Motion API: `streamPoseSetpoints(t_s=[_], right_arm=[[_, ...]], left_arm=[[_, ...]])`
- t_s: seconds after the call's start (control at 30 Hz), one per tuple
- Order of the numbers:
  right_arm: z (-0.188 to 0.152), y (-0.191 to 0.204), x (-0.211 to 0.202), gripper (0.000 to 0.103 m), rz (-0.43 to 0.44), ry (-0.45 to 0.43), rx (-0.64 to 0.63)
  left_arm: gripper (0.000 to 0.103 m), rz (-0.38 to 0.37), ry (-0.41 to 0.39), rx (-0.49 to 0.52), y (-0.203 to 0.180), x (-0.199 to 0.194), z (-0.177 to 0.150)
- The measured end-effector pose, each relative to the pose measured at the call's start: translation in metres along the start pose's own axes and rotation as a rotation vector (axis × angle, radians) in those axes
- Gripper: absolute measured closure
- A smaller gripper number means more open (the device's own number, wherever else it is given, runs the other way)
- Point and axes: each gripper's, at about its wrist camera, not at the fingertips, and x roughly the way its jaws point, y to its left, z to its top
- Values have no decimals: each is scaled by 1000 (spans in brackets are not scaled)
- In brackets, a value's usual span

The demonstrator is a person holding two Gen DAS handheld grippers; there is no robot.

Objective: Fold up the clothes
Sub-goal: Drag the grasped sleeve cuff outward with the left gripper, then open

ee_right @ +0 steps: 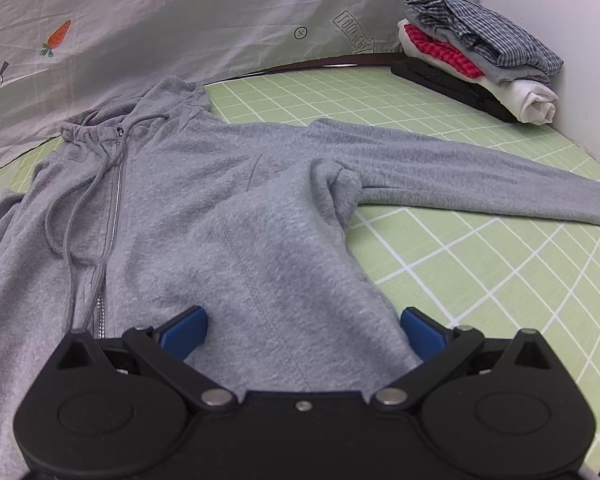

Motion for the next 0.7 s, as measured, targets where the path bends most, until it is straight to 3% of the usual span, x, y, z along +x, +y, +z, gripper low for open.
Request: streamPoseSetpoints(t_s=[0.1, 0.2, 0.27, 0.33, 0.57, 0.7], right_arm=[[-1, 1, 0, 0, -2, -8, 0], [-3, 1, -1, 0, 0, -21, -2], [-5, 1, -2, 0, 1, -34, -4], [-6, 0, -2, 0, 3, -44, -5], [-8, 0, -3, 0, 10, -58, -9], [-9, 0, -3, 0, 10, -70, -10]], left_arm=[[35, 7, -27, -22, 6, -1, -5], [56, 12, -50, -69, 15, -6, -10], [78, 16, -67, -113, 24, -11, -14], [85, 22, -82, -171, 34, -16, -17], [88, 38, -171, -436, 86, -53, -42], [88, 76, -175, -523, 106, -70, -64]])
